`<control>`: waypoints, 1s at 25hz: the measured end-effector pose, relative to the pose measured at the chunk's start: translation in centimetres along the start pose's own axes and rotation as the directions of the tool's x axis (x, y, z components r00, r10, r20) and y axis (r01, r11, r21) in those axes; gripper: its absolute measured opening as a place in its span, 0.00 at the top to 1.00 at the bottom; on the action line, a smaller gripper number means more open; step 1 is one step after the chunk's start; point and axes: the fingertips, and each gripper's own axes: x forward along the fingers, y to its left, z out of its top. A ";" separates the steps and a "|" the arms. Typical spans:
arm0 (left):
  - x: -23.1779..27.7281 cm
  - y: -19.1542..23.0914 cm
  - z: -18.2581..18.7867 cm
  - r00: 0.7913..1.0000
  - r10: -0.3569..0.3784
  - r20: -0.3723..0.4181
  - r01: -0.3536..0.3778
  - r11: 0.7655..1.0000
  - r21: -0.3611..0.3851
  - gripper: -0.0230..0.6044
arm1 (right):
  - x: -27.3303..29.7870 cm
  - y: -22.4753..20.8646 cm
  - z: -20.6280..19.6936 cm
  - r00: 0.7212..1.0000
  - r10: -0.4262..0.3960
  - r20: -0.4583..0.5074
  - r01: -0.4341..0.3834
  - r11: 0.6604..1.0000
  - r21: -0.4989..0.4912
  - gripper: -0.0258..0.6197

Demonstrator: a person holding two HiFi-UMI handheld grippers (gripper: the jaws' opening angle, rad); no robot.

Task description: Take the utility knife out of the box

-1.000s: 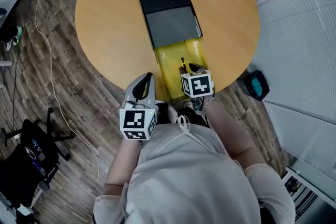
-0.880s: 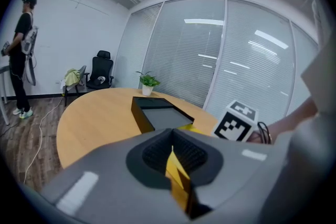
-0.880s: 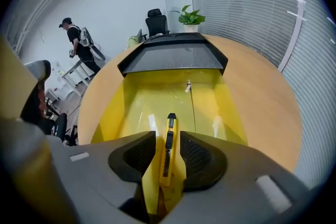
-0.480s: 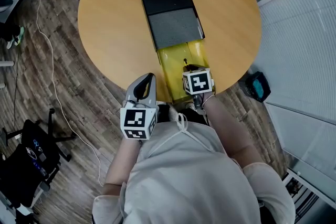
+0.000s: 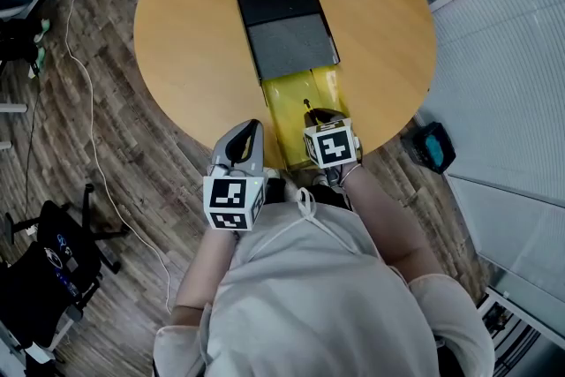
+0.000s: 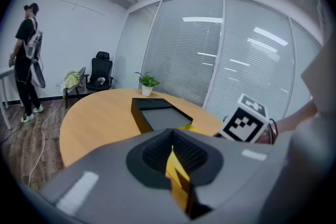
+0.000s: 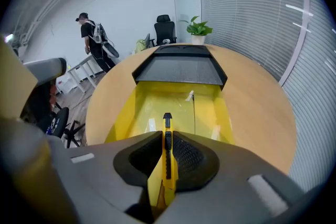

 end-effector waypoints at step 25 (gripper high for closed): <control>-6.1 -2.3 14.1 0.944 0.061 0.323 -0.090 0.993 0.076 0.95 | -21.2 3.8 12.9 0.800 0.141 0.583 -0.103 0.990 -0.098 0.86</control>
